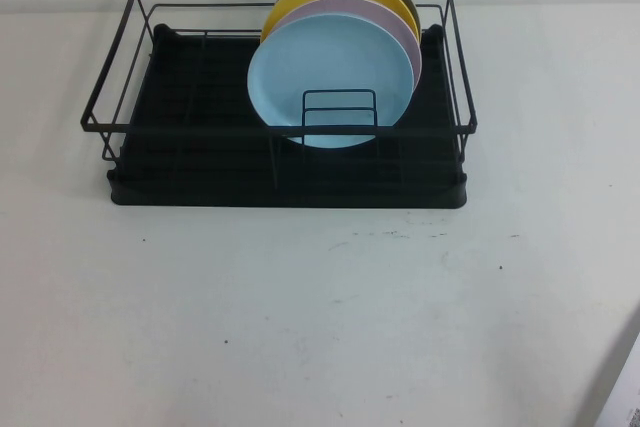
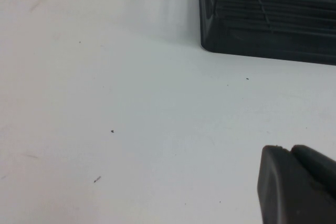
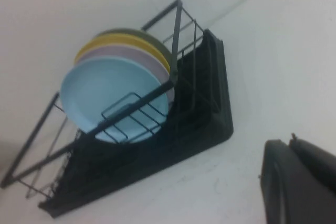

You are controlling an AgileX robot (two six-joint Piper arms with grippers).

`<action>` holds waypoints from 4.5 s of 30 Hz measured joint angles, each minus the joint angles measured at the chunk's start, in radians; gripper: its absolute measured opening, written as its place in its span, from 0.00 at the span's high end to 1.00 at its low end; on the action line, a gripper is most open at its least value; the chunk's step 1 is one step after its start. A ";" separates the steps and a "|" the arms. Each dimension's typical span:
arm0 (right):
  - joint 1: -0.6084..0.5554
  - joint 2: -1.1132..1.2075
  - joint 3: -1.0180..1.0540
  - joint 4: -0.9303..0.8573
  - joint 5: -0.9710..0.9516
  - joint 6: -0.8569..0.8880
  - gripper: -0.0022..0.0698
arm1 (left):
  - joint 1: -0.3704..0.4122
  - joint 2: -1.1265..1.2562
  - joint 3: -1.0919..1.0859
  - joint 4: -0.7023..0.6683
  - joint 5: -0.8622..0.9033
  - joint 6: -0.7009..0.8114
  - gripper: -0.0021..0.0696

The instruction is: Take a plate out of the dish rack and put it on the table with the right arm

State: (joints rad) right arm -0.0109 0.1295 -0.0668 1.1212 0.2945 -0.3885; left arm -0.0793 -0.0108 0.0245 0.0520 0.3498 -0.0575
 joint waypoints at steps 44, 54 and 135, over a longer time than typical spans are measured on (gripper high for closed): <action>0.413 1.758 -1.476 -0.302 0.063 -0.881 0.58 | 0.000 0.000 0.000 0.000 0.000 0.000 0.98; 0.414 1.853 -1.578 -0.302 0.008 -0.905 0.58 | 0.000 0.000 0.000 0.000 0.000 0.000 0.98; 0.470 1.582 -1.057 -0.468 0.386 0.212 0.92 | 0.000 0.000 0.000 0.000 0.000 0.000 0.98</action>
State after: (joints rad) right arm 0.4595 1.7118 -1.1235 0.6530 0.6806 -0.1763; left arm -0.0793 -0.0108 0.0245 0.0520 0.3498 -0.0575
